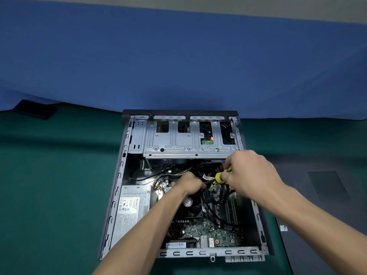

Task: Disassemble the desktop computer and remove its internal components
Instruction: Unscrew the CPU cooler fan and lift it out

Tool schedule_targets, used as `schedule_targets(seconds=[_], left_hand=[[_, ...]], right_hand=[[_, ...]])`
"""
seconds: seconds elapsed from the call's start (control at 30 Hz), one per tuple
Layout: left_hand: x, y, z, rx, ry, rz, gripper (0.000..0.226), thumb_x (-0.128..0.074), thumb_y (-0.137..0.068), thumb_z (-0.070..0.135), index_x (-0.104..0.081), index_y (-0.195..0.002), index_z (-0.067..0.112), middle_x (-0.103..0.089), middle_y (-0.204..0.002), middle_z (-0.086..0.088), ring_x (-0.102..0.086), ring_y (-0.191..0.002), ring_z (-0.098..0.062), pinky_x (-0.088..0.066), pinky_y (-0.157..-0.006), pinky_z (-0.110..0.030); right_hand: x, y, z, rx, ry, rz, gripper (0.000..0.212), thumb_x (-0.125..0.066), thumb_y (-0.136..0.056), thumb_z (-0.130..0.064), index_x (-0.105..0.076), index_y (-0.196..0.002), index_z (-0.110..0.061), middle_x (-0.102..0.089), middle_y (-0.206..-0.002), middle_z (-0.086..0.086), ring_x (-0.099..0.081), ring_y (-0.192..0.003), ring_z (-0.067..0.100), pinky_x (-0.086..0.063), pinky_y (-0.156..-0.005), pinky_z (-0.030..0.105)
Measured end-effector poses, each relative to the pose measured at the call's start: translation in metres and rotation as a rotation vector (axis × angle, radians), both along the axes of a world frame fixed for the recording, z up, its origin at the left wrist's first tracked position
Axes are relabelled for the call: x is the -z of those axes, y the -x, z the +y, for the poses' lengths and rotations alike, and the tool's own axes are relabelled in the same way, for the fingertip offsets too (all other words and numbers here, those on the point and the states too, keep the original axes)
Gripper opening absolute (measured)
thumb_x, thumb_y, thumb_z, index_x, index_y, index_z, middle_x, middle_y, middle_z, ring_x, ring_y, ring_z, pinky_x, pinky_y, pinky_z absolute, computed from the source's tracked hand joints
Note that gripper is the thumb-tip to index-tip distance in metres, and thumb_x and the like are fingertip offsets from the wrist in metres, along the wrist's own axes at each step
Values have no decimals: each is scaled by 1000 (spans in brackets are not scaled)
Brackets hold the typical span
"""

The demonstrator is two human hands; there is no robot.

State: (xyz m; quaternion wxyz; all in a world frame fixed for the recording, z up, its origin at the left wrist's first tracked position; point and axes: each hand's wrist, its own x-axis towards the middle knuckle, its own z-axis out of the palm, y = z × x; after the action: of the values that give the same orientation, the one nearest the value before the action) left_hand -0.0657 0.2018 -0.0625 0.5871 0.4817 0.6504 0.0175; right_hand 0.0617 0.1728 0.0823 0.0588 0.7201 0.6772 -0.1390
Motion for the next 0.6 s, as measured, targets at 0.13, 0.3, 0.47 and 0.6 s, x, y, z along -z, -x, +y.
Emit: schedule_targets(seconds=[0.13,0.3,0.47,0.6], left_hand=[[-5,5,-2,90,-25,-93,22,-58,-82,6,-73,-97,13,-68,-109,-6,-57,-112,-25,-39,-100,-33],[8,11,-27,449,-413,182,21,-53,-89,32,-70,-102,25,-55,-123,-1,-33,-125,-24,-21,-105,-36],[18,10,-46,551,-669,212,30,-56,-88,35,-69,-109,17,-45,-137,0,-27,-130,-19,-8,-114,-36],[13,19,-45,392,-642,30,15,-66,-83,31,-74,-89,19,-52,-129,3,-36,-125,-16,-23,-108,-27]], right_hand=[[-6,-10,0,49,-6,28,13,-66,-78,-29,-71,-86,-20,-64,-83,1,-59,-77,27,-44,-60,28],[-1,-22,-4,131,-33,119,10,-69,-76,-36,-69,-84,-30,-46,-64,-15,-49,-63,16,-31,-47,22],[16,-22,-11,101,-32,84,15,-66,-78,-35,-70,-87,-24,-61,-81,-2,-55,-74,25,-39,-59,27],[20,-24,-12,119,-14,95,15,-67,-79,-38,-71,-89,-27,-57,-79,-3,-51,-72,23,-36,-59,26]])
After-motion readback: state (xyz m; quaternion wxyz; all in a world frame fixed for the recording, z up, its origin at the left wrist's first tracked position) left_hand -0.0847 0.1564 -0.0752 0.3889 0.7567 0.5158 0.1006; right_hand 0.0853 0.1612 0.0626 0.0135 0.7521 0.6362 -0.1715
